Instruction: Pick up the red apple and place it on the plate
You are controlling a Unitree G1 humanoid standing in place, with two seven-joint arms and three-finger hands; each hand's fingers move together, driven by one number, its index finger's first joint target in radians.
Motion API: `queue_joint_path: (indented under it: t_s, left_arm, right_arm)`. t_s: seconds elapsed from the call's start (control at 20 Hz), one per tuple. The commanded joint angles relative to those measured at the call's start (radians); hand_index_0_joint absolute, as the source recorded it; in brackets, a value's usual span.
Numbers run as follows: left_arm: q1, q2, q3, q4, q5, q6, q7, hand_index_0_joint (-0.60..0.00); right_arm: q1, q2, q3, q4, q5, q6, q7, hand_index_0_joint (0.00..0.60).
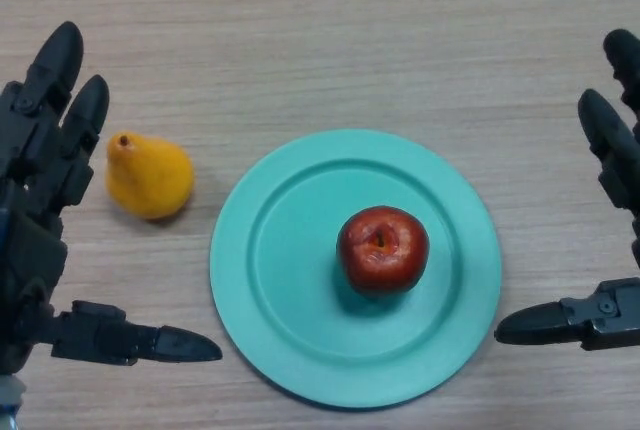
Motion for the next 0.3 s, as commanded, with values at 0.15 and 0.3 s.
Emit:
queue_joint_path:
  t_s: [0.15,0.3]
  left_arm:
    - [-0.019,0.017,0.039,-0.081,-0.002,-0.078,0.011,0.000]
    - [-0.016,0.017,0.037,-0.091,0.001,-0.072,0.002,0.000]
  right_arm:
    - [-0.012,-0.013,-0.029,-0.068,0.007,-0.169,0.014,0.000]
    - [0.006,-0.009,-0.020,-0.067,0.001,-0.190,0.026,0.000]
